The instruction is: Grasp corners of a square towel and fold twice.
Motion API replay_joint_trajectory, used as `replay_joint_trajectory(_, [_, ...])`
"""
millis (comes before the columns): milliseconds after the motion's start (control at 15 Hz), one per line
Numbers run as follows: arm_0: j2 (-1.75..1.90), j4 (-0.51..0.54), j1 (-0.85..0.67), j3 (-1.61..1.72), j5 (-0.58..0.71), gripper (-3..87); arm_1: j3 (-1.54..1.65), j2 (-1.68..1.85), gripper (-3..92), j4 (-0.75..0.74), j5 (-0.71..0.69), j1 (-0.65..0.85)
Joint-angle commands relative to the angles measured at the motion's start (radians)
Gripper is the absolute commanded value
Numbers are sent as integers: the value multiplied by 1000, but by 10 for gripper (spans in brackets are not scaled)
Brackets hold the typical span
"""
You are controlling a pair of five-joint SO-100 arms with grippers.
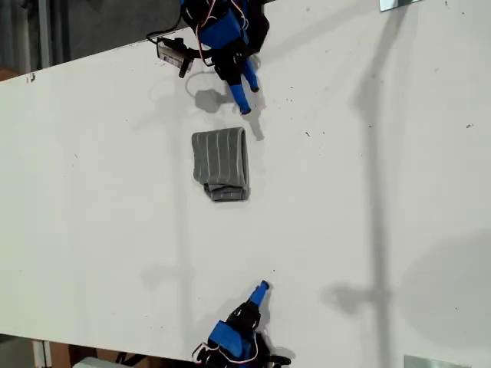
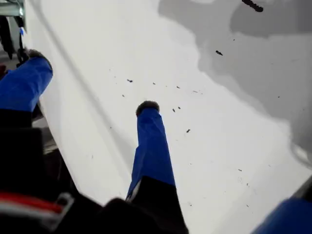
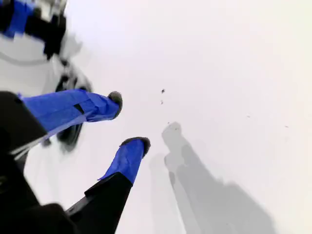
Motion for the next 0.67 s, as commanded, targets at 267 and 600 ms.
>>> replay_joint_trajectory(267, [5,-15,112,5,32,141,-8,2,370,9,-11,9])
replay_joint_trajectory(600, [5,-15,110,5,32,141,-8,2,370,9,-11,9])
